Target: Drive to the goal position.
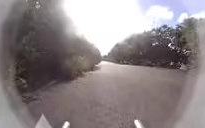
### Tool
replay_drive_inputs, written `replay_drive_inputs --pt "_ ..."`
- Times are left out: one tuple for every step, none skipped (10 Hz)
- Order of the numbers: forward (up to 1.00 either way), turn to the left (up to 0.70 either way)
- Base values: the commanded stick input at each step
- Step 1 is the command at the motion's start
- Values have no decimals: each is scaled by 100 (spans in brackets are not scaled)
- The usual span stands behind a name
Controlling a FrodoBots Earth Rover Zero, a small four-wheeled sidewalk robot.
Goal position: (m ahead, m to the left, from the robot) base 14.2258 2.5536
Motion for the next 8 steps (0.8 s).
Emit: replay_drive_inputs --pt "70 -15" --pt "70 -28" --pt "70 -34" --pt "70 -35" --pt "70 -35" --pt "70 -33" --pt "70 -32" --pt "70 -25"
